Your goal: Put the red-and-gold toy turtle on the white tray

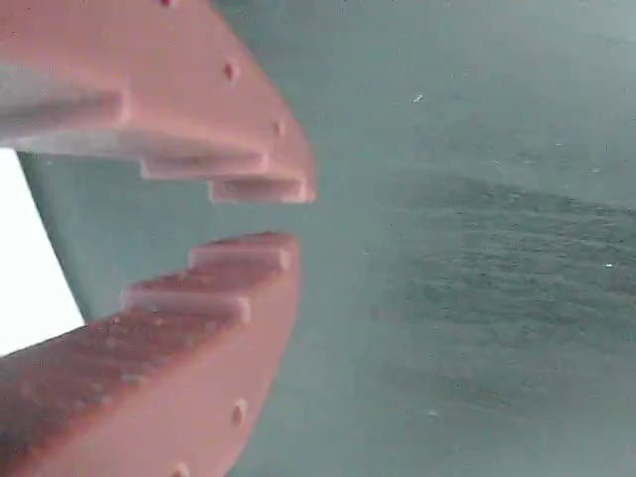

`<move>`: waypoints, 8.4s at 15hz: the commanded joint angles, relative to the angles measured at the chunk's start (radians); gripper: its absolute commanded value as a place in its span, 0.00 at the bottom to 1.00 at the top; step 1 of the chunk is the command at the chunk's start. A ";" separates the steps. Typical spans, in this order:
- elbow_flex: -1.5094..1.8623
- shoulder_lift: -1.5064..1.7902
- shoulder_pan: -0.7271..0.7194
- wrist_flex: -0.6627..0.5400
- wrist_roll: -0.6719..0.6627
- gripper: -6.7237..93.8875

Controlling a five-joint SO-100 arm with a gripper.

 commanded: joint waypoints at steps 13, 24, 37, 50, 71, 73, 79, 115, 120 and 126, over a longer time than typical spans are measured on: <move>-0.707 -0.726 -0.321 0.086 -0.270 0.07; -1.319 -1.476 -0.505 0.360 -0.471 0.07; -1.324 -1.631 -0.506 0.433 -0.356 0.58; -1.215 -1.744 -0.495 0.276 -0.321 0.68; -1.088 -1.845 -0.522 0.086 -0.342 0.34; -1.092 -1.847 -0.522 0.084 -0.337 0.11; -1.213 -1.793 -0.495 0.207 -0.314 0.07; -2.289 -2.287 0.810 0.373 0.075 0.07; -2.306 -2.313 0.819 0.374 0.074 0.07; -2.286 -2.333 0.810 0.383 0.043 0.63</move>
